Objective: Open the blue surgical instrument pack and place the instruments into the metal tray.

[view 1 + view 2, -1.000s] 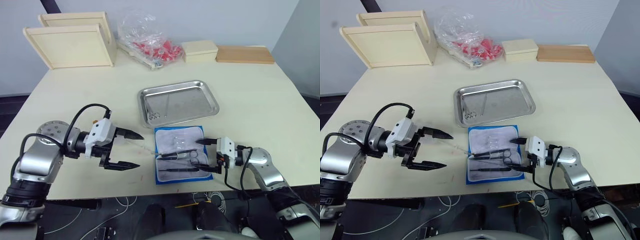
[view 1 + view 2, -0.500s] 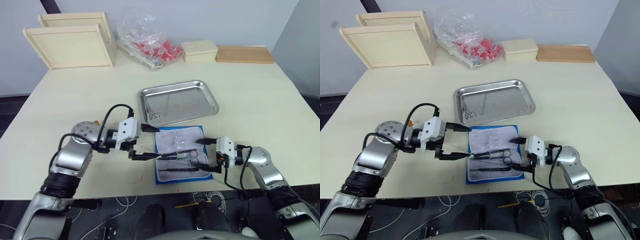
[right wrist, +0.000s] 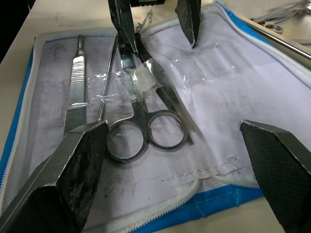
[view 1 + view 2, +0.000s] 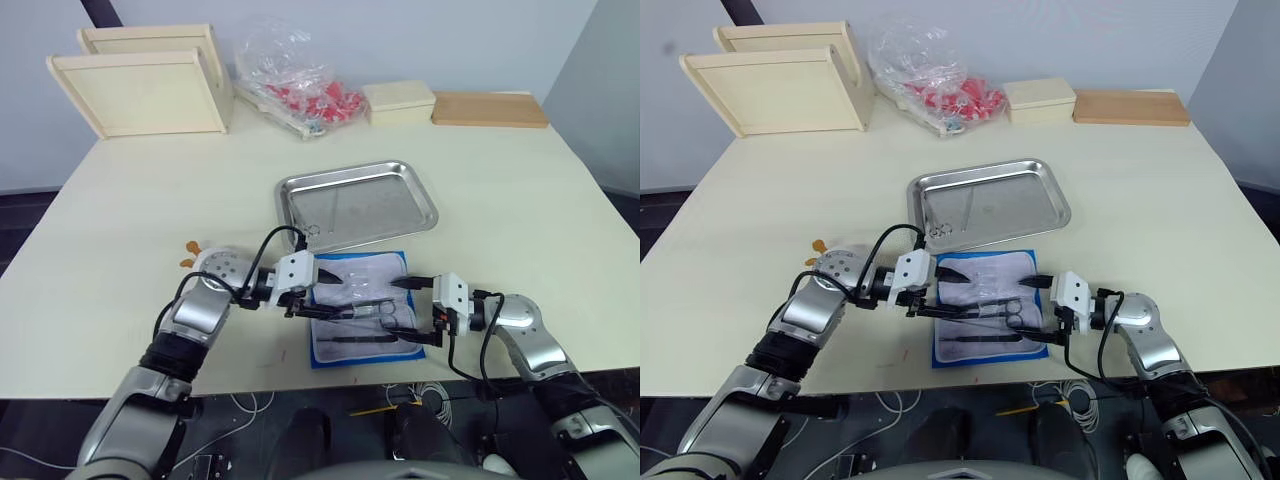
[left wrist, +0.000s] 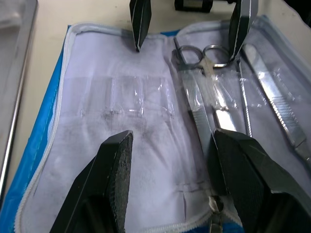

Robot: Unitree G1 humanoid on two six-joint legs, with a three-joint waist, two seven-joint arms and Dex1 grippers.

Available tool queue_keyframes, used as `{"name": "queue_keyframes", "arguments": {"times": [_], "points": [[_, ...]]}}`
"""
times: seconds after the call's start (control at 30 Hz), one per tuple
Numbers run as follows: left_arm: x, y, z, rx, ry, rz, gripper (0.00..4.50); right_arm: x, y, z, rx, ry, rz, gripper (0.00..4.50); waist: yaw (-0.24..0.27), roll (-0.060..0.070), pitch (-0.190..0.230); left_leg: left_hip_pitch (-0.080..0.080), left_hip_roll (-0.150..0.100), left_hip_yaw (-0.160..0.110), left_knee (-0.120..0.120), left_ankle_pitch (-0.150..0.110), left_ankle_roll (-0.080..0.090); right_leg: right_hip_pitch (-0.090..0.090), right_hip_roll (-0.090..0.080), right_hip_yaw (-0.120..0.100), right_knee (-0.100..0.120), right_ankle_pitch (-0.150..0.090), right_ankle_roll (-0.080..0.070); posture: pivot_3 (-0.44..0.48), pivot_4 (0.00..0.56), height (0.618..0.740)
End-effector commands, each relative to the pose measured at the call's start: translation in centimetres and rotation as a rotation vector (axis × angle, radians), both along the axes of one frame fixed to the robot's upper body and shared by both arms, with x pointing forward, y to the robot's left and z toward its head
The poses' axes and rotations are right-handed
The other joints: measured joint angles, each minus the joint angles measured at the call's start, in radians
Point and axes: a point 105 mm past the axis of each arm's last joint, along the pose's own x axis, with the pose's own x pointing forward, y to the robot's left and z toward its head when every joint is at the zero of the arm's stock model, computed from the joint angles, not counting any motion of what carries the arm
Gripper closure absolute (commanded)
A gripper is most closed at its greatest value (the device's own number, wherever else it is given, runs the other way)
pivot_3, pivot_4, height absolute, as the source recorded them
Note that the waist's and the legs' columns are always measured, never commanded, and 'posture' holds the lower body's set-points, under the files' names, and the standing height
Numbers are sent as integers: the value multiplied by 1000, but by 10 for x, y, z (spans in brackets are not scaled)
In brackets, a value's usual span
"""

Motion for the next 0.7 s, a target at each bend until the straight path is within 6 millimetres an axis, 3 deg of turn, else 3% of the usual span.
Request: {"name": "queue_keyframes", "arguments": {"times": [0.03,0.23,0.7], "points": [[1,-6,0,-3,-26,-22,1676,-14,-12,-43,-129,148,-29,0,0,0,0,0,0,0,0,0,0,0,0,0,0,0,0,0,150,740],[0,-12,-6,-12,-7,-28,1676,-15,-12,-43,-128,148,-28,0,0,0,-1,0,0,0,0,0,0,0,0,0,0,0,0,0,150,740],[6,3,-19,78,14,16,1676,-15,-11,-43,-131,147,-23,0,-1,1,-3,1,-1,0,0,0,0,1,0,0,0,0,0,0,150,740]]}}
